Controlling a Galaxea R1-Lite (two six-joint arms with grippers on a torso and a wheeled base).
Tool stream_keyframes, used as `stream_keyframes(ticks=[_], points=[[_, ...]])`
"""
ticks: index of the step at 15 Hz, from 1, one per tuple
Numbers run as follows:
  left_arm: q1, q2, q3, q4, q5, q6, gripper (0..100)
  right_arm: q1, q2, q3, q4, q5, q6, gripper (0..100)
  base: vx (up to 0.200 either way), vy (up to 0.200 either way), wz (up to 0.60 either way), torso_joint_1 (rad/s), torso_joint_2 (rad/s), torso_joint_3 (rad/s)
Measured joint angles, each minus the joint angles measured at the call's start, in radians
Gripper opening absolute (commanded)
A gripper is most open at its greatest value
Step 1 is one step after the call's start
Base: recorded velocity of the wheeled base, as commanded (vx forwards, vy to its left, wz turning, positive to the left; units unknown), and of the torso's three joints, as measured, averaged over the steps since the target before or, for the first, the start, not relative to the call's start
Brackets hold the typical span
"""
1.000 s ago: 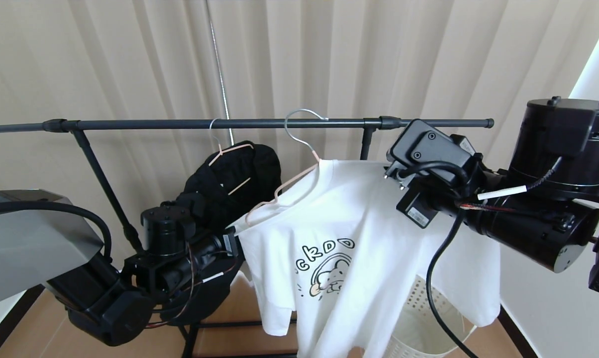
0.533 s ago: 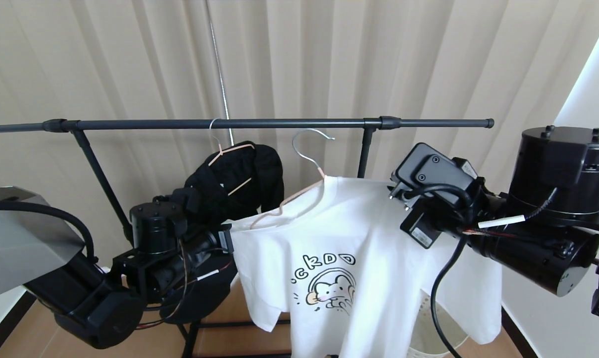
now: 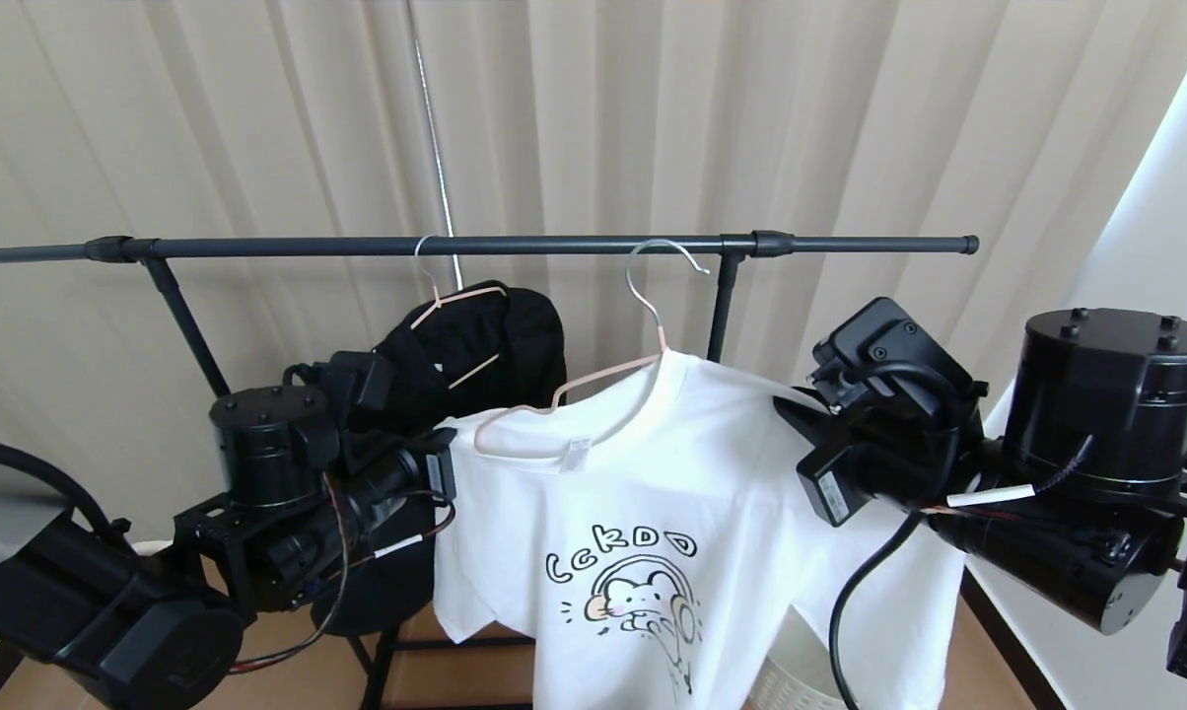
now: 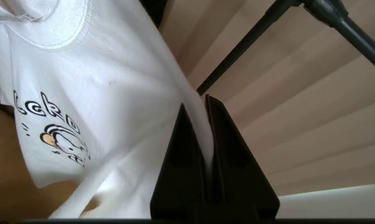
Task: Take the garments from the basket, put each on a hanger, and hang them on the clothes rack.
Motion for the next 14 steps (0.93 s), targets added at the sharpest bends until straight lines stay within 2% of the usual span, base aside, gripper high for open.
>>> stream_keyframes(ticks=[3, 5, 8, 10, 14], points=[[-0.004, -0.01, -0.017, 0.031, 0.0, 0.04, 0, -0.001, 0.026, 0.041, -0.129, 0.001, 0.034, 0, 0.0, 0.0, 0.0, 0.0, 0.0, 0.0], [-0.006, -0.024, -0.051, 0.096, 0.0, 0.051, 0, -0.004, 0.054, 0.069, -0.221, 0.001, 0.073, 0, 0.0, 0.0, 0.0, 0.0, 0.0, 0.0], [-0.009, -0.042, -0.116, 0.172, 0.001, 0.051, 0, -0.021, 0.073, 0.094, -0.234, 0.025, 0.077, 0, 0.0, 0.0, 0.0, 0.0, 0.0, 0.0], [-0.006, -0.048, -0.146, 0.184, 0.007, 0.057, 0, -0.04, 0.069, 0.116, -0.233, 0.071, 0.072, 0, 0.0, 0.0, 0.0, 0.0, 0.0, 0.0], [-0.007, -0.064, -0.157, 0.187, 0.015, 0.083, 0, -0.058, 0.066, 0.126, -0.24, 0.102, 0.07, 0, 0.0, 0.0, 0.0, 0.0, 0.0, 0.0]])
